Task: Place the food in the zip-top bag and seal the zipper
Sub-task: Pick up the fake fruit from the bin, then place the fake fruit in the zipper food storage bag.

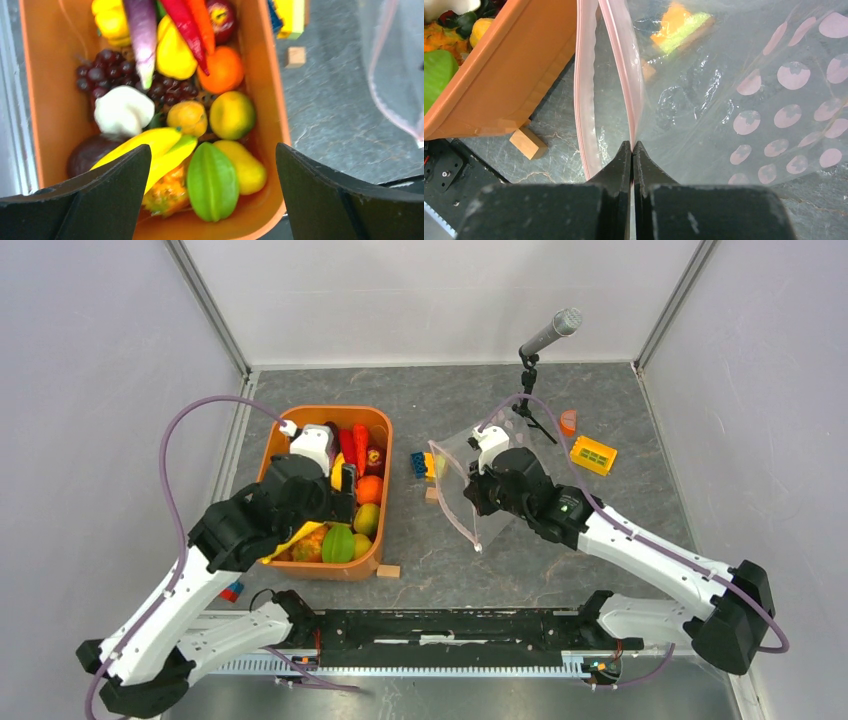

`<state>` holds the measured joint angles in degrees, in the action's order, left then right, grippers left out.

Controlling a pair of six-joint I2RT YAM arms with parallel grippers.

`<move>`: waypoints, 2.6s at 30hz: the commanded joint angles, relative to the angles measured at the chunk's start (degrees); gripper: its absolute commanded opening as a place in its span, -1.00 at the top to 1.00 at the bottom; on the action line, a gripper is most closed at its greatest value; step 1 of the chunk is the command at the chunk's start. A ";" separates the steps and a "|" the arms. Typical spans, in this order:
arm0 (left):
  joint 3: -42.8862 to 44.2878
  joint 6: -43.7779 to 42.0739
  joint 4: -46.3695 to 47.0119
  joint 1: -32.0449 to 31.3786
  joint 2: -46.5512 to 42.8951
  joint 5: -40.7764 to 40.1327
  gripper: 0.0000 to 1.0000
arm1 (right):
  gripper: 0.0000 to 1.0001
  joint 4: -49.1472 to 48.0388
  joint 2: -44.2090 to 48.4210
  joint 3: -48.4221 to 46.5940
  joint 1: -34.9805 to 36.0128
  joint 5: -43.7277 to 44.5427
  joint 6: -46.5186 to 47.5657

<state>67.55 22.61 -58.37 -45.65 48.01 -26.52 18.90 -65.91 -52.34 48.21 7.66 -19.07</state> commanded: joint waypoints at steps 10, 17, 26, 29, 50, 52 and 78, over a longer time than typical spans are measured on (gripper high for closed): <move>1.63 -19.40 -7.93 22.91 6.63 14.55 -1.00 | 1.00 -1.81 2.30 0.04 -0.22 -2.38 2.31; 4.52 -22.52 -10.24 24.71 12.34 17.07 -1.00 | 1.00 -1.95 2.26 0.13 -0.22 -3.59 3.43; 6.63 -31.33 -12.10 24.85 19.06 15.23 -1.00 | 1.00 -2.54 1.55 0.43 -0.21 -5.55 4.33; 6.28 -36.91 -13.75 24.89 19.10 19.95 -1.00 | 1.00 -2.89 1.72 0.83 -0.20 -5.87 4.37; 0.75 -48.14 -10.01 29.65 18.73 23.78 -0.45 | 1.00 -2.43 5.11 1.98 -0.20 -5.04 4.48; 1.77 -48.24 -10.09 29.65 16.74 23.82 -0.06 | 1.00 -2.51 5.26 2.06 -0.21 -4.81 4.38; -1.34 2.15 33.22 28.78 5.20 67.57 0.85 | 1.00 -7.94 9.03 5.32 -0.22 4.90 -6.27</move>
<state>73.36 0.62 -46.61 -16.23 55.27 28.64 15.88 -59.37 -47.79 48.21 7.92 -20.40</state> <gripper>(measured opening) 0.384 0.010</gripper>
